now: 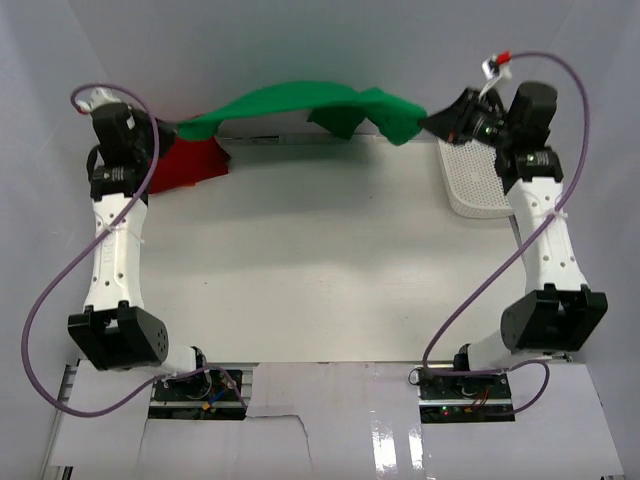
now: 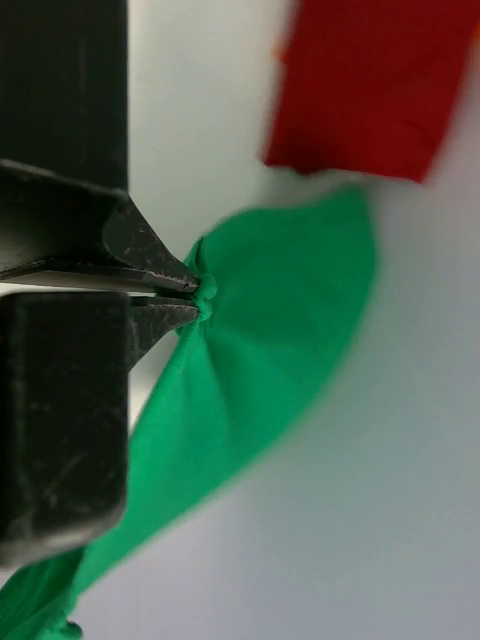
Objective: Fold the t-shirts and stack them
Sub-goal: Flatten out the tshirt, then fold the flattened tshirt in 1/3 of the way
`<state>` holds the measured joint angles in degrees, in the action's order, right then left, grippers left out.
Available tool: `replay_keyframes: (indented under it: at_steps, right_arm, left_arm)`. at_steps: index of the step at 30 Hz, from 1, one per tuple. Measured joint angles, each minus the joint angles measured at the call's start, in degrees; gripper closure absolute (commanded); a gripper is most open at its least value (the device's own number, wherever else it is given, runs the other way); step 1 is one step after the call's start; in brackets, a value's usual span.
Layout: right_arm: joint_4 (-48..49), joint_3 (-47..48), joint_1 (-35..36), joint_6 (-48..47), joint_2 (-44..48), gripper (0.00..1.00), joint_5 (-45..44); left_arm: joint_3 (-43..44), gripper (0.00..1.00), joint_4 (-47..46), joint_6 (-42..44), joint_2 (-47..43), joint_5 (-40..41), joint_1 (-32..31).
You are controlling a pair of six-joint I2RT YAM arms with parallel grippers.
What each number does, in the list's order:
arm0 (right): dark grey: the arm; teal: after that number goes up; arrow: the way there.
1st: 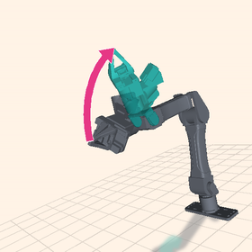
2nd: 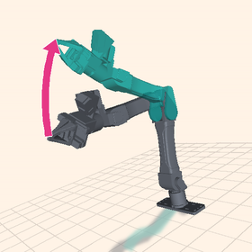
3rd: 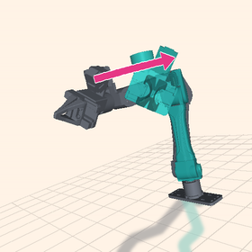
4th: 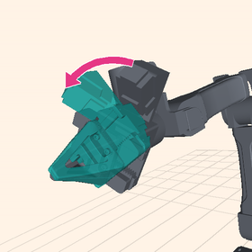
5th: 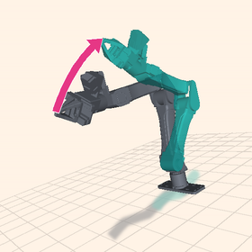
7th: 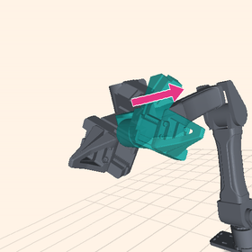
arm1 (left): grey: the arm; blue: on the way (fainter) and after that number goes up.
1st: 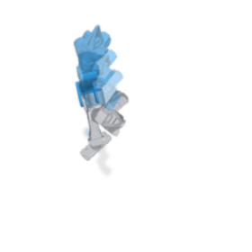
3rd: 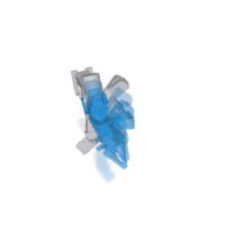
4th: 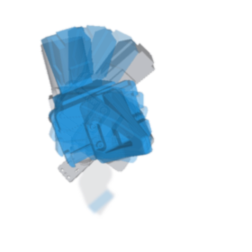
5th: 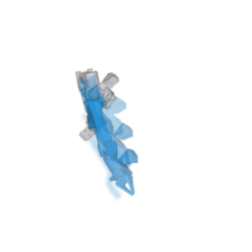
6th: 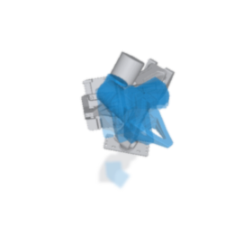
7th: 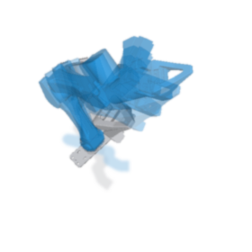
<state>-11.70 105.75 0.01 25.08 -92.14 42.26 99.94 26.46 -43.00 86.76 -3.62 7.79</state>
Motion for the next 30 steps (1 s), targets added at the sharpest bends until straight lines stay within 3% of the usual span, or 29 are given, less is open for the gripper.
replay_keyframes:
  at_steps: [4, 10, 13, 18, 30]
  right_arm:
    - [0.6, -32.7, 2.2, 0.2, 14.7, 0.92, -1.1]
    - [-9.1, -61.7, 13.3, 0.0, 27.0, 0.92, -7.6]
    - [-15.8, -67.3, 14.8, 0.3, 36.0, 0.92, -9.7]
    - [-24.0, -68.2, 14.8, 0.2, 46.7, 0.92, -13.6]
    - [-36.8, -80.2, 14.8, 1.7, 58.8, 0.92, -16.5]
  left_arm:
    - [-23.7, 1.0, -0.4, -0.1, -9.2, -2.1, -0.2]
    - [-49.5, 1.0, 6.9, 0.6, -9.8, -4.9, -0.3]
    - [-54.7, 1.0, 12.0, 1.0, -10.2, -5.3, -0.3]
    - [-54.9, 1.0, 20.8, 1.0, -13.9, -2.0, -0.1]
    - [-58.3, 1.0, 30.4, 1.6, -24.4, -3.1, 0.0]
